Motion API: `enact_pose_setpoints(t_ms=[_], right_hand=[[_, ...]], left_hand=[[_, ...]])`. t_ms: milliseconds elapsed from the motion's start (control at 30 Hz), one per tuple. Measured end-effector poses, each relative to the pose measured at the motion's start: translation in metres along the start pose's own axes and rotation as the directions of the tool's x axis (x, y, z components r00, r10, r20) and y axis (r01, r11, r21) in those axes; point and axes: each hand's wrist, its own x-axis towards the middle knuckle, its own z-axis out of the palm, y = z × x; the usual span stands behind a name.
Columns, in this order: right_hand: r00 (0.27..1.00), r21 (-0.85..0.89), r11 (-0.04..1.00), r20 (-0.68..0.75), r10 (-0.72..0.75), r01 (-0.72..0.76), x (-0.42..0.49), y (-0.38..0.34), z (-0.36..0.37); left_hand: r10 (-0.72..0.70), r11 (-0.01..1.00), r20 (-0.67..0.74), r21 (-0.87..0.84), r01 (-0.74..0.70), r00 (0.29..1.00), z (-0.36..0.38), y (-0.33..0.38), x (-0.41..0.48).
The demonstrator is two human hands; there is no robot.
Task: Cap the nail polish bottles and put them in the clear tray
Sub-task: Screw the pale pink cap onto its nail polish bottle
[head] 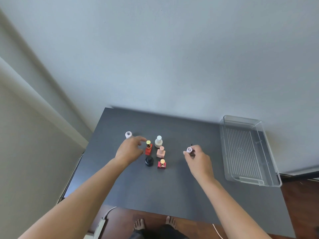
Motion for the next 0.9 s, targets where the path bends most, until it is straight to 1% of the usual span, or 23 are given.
enact_pose_setpoints(t_ms=[100, 167, 233, 300, 400, 700, 900], right_hand=[[0.999, 0.030, 0.999, 0.012, -0.045, 0.045, 0.001, -0.011, 0.003], [0.997, 0.052, 0.996, 0.023, -0.070, 0.069, 0.001, -0.018, 0.006], [0.995, 0.071, 0.993, 0.035, -0.093, 0.090, 0.000, -0.024, 0.007], [0.993, 0.083, 0.991, 0.046, -0.107, 0.103, -0.001, -0.029, 0.008], [0.990, 0.095, 0.988, 0.055, -0.129, 0.124, -0.003, -0.034, 0.008], [0.989, 0.103, 0.985, 0.034, -0.144, 0.140, -0.007, -0.041, -0.001], [0.985, 0.097, 0.981, 0.023, -0.170, 0.167, -0.006, -0.047, -0.003]], left_hand=[[-0.034, 0.999, -0.136, -0.034, 0.030, 0.990, -0.013, -0.010, -0.002], [-0.113, 0.991, -0.202, -0.091, 0.096, 0.973, -0.019, -0.019, 0.000], [-0.203, 0.974, -0.236, -0.147, 0.172, 0.950, -0.020, -0.027, 0.004], [-0.261, 0.956, -0.227, -0.193, 0.219, 0.938, -0.018, -0.033, 0.009], [-0.303, 0.931, -0.179, -0.265, 0.251, 0.936, -0.014, -0.037, 0.018], [-0.290, 0.917, -0.195, -0.337, 0.214, 0.937, -0.005, -0.036, 0.038], [-0.291, 0.891, -0.221, -0.417, 0.179, 0.931, -0.016, -0.023, 0.022]])
